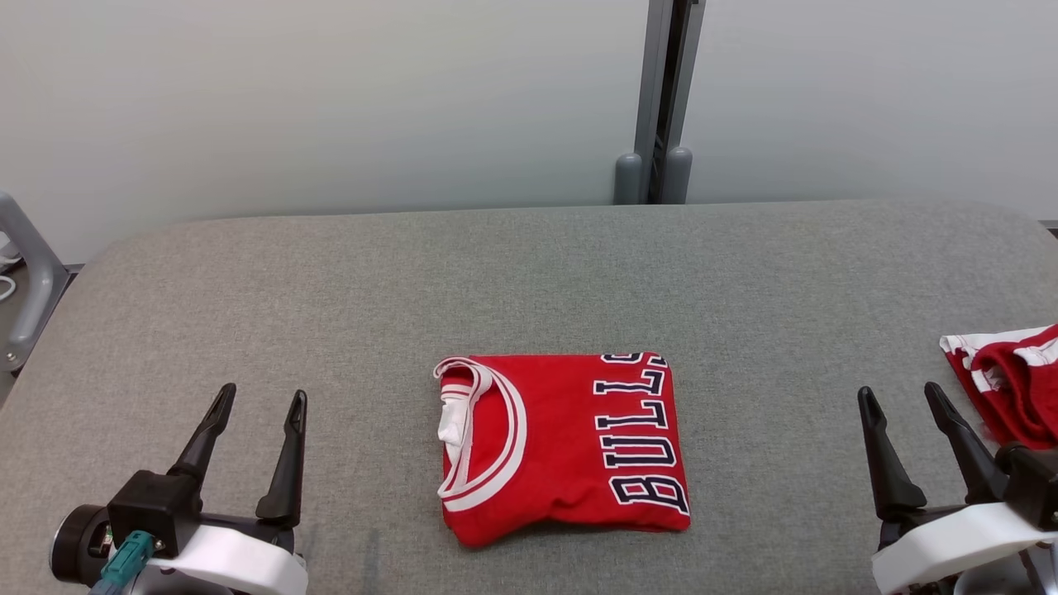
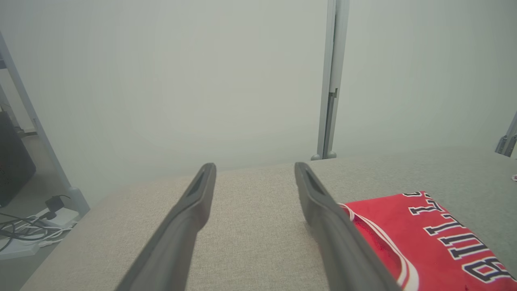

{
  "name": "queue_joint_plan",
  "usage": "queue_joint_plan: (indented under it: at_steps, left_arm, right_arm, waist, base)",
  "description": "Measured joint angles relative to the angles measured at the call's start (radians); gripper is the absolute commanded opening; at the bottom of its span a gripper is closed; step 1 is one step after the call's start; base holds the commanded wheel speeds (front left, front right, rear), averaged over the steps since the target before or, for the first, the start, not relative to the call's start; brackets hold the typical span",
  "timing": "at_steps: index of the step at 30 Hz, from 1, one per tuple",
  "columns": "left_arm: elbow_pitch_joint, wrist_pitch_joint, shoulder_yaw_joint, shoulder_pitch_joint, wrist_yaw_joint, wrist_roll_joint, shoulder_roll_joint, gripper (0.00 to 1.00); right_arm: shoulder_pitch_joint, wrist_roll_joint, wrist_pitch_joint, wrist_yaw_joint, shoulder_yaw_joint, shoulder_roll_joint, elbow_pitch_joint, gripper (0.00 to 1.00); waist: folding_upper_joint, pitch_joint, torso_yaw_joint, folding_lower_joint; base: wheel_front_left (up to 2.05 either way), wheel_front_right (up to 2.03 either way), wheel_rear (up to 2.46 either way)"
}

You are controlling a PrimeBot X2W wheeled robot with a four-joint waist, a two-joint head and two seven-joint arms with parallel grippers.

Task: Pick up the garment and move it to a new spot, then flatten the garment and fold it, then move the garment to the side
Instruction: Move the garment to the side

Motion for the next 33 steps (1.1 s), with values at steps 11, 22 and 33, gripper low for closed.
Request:
queue_joint_plan:
  at_steps: [11, 22, 33]
  left_arm:
    - [-0.017, 0.018, -0.002, 0.005, 0.012, -0.013, 0.006, 1.0]
    - [-0.029, 0.018, -0.007, 0.005, 0.02, -0.016, 0.009, 1.0]
    - [-0.045, 0.017, -0.016, 0.0, 0.023, -0.018, 0.012, 1.0]
  right_arm:
    - [0.005, -0.008, 0.005, 0.0, -0.002, 0.008, -0.005, 1.0]
    - [0.005, -0.007, 0.01, 0.0, 0.0, 0.009, -0.007, 1.0]
    - [-0.016, 0.007, 0.012, 0.0, 0.026, -0.01, 0.015, 1.0]
  waist:
    - [0.0, -0.002, -0.005, 0.0]
    - [0.0, 0.003, 0.003, 0.0]
    - [0.0, 0.019, 0.019, 0.0]
  base:
    - [0.0, 0.0, 0.0]
    - [0.0, 0.0, 0.0]
    - [0.0, 0.0, 0.0]
